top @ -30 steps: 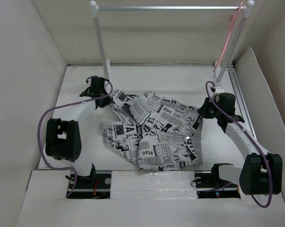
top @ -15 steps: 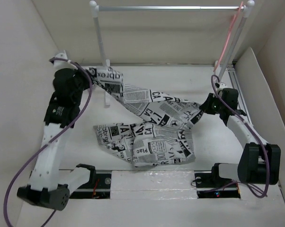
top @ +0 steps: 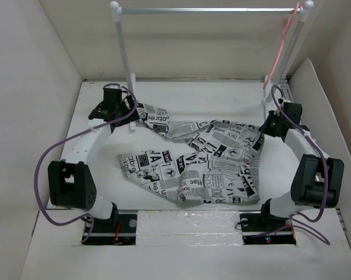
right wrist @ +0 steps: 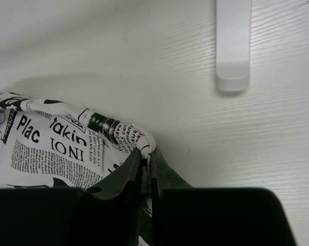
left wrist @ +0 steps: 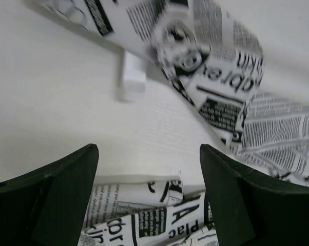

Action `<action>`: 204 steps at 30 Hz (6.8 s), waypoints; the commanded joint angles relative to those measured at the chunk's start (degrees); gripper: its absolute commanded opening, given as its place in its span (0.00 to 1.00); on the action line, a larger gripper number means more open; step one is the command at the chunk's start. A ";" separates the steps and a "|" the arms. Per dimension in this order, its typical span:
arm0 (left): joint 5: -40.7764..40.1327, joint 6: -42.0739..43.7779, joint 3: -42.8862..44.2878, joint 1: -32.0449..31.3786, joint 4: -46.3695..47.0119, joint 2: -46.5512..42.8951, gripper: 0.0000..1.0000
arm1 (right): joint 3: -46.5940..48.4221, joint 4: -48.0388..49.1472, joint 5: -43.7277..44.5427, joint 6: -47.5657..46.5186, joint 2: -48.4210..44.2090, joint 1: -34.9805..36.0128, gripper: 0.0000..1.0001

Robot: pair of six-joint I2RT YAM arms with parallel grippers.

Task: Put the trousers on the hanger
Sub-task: Flatten out the trousers at the center of the board.

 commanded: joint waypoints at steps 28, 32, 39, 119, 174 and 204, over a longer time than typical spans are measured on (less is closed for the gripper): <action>0.77 -9.27 30.85 14.74 5.45 35.00 0.00 | -2.77 0.62 -3.63 -2.35 -10.24 1.87 0.00; 1.55 -9.35 35.00 15.80 4.31 25.07 0.00 | 1.53 1.67 -4.07 -0.16 -9.10 0.38 0.00; 2.70 -14.88 23.26 22.73 10.37 6.09 0.00 | 4.98 3.26 -5.13 3.01 -8.65 -3.58 0.00; 6.05 -24.46 -6.72 36.63 18.08 -16.42 0.00 | 4.53 8.71 -13.83 8.20 -6.82 -12.10 0.00; 24.07 -26.13 -4.02 35.83 43.27 -5.78 0.00 | 22.71 -4.40 -5.65 1.87 12.68 -15.10 0.00; 4.46 -16.30 -14.40 34.73 21.79 -7.74 0.82 | 26.51 2.03 -5.30 6.35 15.09 -10.98 0.81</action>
